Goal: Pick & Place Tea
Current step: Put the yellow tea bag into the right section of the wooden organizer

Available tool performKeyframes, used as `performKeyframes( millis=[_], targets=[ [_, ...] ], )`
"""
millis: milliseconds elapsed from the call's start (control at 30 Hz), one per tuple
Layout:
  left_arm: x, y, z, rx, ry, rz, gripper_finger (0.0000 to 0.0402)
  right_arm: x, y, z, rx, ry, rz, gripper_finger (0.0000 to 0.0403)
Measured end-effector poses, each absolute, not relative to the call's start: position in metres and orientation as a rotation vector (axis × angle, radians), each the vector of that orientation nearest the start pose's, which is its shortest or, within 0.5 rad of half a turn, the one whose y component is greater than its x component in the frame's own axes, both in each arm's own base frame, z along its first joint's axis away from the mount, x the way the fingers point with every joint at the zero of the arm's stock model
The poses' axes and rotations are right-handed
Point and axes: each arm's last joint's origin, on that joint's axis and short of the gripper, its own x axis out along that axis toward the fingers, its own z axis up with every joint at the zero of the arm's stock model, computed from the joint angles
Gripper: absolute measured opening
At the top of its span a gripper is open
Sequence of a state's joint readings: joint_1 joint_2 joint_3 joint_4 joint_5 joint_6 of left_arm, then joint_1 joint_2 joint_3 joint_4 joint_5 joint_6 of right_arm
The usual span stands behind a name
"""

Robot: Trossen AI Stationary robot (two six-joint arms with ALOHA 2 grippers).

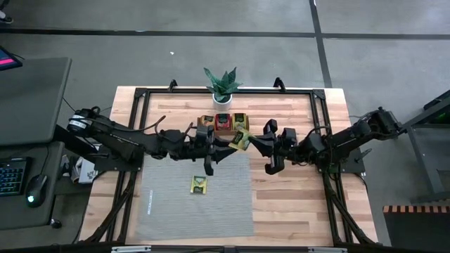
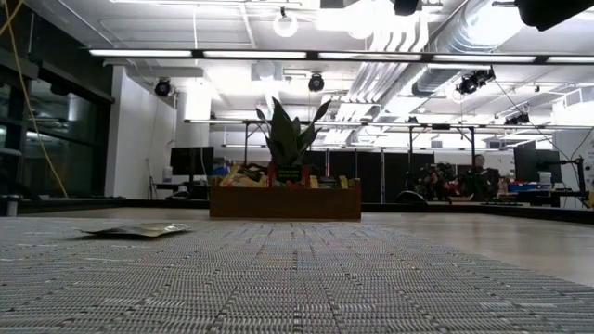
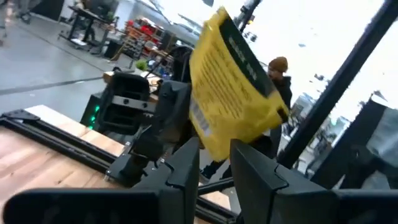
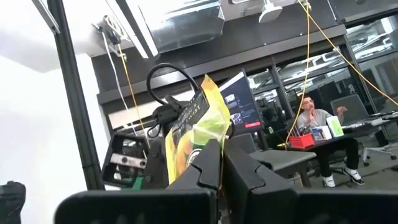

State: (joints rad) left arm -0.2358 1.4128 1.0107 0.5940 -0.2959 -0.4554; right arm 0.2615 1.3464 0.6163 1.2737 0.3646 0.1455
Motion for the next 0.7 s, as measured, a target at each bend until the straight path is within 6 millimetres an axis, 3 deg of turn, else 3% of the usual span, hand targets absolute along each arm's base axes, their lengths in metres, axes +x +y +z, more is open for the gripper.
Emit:
performKeyframes(
  millis=[133, 433, 567, 700],
  targets=[
    [0.3142, -0.0681, 0.3412, -0.462, -0.184, -0.006, 0.0113, 0.2582, 0.0582, 0.2919, 0.307, -0.533, -0.067, 0.0000],
    [0.3143, -0.0668, 0.3411, -0.454, -0.188, 0.023, 0.0212, 0.2593, 0.0554, 0.2915, 0.311, -0.530, -0.058, 0.0000],
    [0.3141, -0.0644, 0.3408, -0.469, -0.203, 0.104, 0.0221, 0.2596, 0.0557, 0.2909, 0.310, -0.523, -0.054, 0.0000],
    [0.3139, -0.0630, 0.3407, -0.457, -0.210, 0.153, 0.0204, 0.2599, 0.0557, 0.2905, 0.309, -0.517, -0.055, 0.0000]
  ],
)
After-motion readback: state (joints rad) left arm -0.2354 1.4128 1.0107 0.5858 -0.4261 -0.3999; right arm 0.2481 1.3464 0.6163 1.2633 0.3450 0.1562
